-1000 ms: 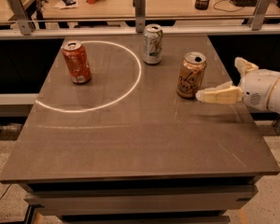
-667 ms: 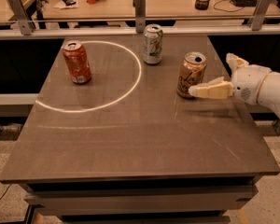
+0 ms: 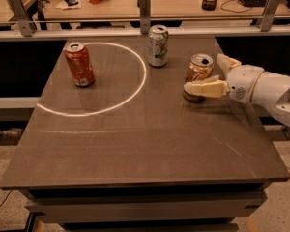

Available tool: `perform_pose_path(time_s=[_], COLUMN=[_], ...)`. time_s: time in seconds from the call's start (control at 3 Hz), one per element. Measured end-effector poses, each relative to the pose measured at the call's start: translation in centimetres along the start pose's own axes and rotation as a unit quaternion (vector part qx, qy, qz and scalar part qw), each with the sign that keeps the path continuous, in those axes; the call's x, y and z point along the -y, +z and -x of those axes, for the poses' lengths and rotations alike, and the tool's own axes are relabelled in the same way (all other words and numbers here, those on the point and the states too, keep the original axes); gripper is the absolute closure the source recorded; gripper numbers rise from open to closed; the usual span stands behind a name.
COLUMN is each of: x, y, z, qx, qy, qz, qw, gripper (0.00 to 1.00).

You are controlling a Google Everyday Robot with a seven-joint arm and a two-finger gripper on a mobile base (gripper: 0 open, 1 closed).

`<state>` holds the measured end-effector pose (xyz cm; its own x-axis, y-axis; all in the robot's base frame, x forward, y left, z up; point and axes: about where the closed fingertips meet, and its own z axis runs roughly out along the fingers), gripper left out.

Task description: Pick orange can

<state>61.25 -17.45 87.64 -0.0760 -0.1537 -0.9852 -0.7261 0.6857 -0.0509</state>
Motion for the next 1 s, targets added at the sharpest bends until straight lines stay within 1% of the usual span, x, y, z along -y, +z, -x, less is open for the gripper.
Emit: perform_pose_path(time_s=[0.33,0.67,1.0], x=[-0.44,-0.73,-0.79], y=[1.07,1.67,1.84], z=[0.23,0.55,0.94], qx=[0.005,0.008,0.011], qy=[0.0,-0.006,-0.011], qz=[0.017,0.029,0.035], qw=[0.9998,0.9995,0.9993], gripper=[0.38,0.61,0.84])
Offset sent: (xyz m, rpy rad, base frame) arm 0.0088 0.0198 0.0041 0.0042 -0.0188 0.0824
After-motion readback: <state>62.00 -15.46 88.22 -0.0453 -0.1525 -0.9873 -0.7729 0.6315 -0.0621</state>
